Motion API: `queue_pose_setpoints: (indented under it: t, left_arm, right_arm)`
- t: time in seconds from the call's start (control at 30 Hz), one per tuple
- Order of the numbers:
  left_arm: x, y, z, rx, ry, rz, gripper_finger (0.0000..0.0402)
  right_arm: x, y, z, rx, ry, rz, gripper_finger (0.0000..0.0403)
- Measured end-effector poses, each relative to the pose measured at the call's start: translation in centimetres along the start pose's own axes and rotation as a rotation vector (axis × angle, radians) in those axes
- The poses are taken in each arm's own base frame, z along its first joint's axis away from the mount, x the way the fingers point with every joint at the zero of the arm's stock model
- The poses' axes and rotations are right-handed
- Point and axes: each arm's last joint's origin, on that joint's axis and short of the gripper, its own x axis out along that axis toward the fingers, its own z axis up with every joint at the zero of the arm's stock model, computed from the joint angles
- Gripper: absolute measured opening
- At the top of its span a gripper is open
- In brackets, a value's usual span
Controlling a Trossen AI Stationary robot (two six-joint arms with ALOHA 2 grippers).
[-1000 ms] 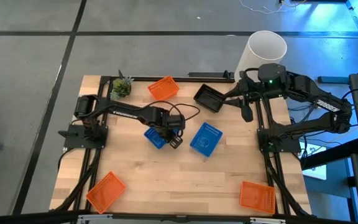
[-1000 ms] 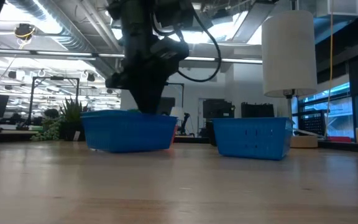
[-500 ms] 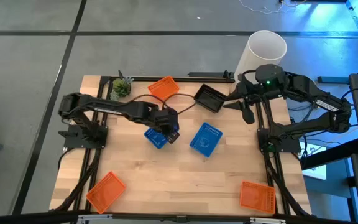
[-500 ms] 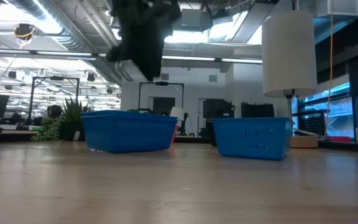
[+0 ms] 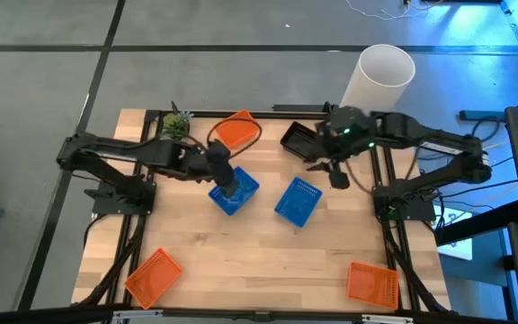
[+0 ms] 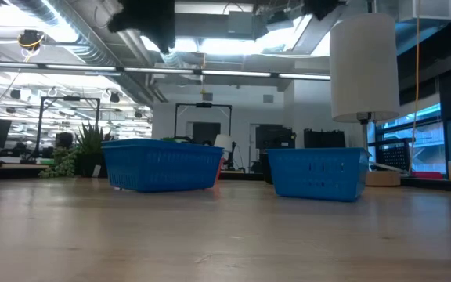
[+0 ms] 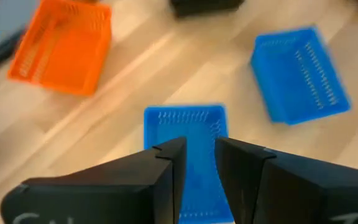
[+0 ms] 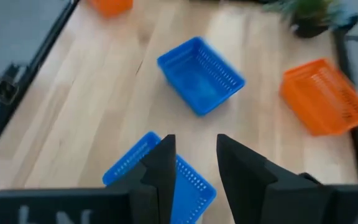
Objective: Stack baskets by color
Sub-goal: Stack the right blue bin on the left blue bin
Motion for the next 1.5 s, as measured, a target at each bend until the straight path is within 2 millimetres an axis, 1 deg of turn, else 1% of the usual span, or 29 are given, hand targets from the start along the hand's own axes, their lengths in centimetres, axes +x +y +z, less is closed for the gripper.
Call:
queue_pose_setpoints:
  t: [0.1,0.17,0.23,0.33,0.4,0.53,0.77,0.83,0.97,1.13,1.37,1.43,1.5]
  left_arm:
    - [-1.2,0.5,-0.1,0.006,-0.013,0.001,0.0077]
    - [-1.6,0.5,-0.1,0.003,-0.028,-0.008,0.0077]
    - [-2.2,1.0,-0.3,0.012,-0.017,0.001,0.0077]
    - [-2.9,1.1,-0.1,0.000,-0.046,-0.007,0.0077]
    - [-3.0,1.4,-0.3,0.010,-0.034,0.007,0.0077]
    - [-3.4,1.5,-0.1,-0.001,-0.055,-0.006,0.0077]
    - [-3.5,1.6,-0.1,0.000,-0.052,-0.008,0.0077]
    - [-3.5,1.6,-0.1,0.000,-0.053,-0.008,0.0077]
    - [-3.5,1.6,-0.1,0.000,-0.053,-0.008,0.0077]
    - [-3.5,1.6,-0.1,0.000,-0.053,-0.008,0.0077]
    - [-3.5,1.6,-0.1,-0.002,-0.052,-0.008,0.0077]
    - [-3.5,1.6,-0.1,-0.005,-0.052,-0.009,0.0077]
    - [-3.5,1.6,-0.1,-0.006,-0.052,-0.009,0.0077]
  right_arm:
    - [2.2,0.2,0.2,-0.076,0.056,0.043,0.0115]
    - [3.7,0.3,0.2,-0.122,0.093,0.067,0.0115]
    - [5.5,0.3,0.2,-0.155,0.135,0.094,0.0115]
    - [8.3,0.0,-0.2,-0.159,0.212,0.127,0.0115]
    - [10.0,-0.3,-0.6,-0.165,0.257,0.146,0.0115]
    - [13.0,-0.7,-1.5,-0.232,0.339,0.194,0.0115]
    - [17.4,-1.2,-3.3,-0.317,0.448,0.273,0.0115]
    - [18.5,-1.4,-3.9,-0.335,0.487,0.272,0.0115]
    - [20.4,-1.7,-5.0,-0.375,0.567,0.263,0.0115]
    - [22.4,-1.9,-6.2,-0.412,0.621,0.290,0.0115]
    - [24.4,-2.0,-7.6,-0.398,0.670,0.317,0.0112]
    - [24.4,-2.0,-7.5,-0.398,0.669,0.316,0.0096]
    - [24.3,-2.0,-7.5,-0.404,0.666,0.308,0.0061]
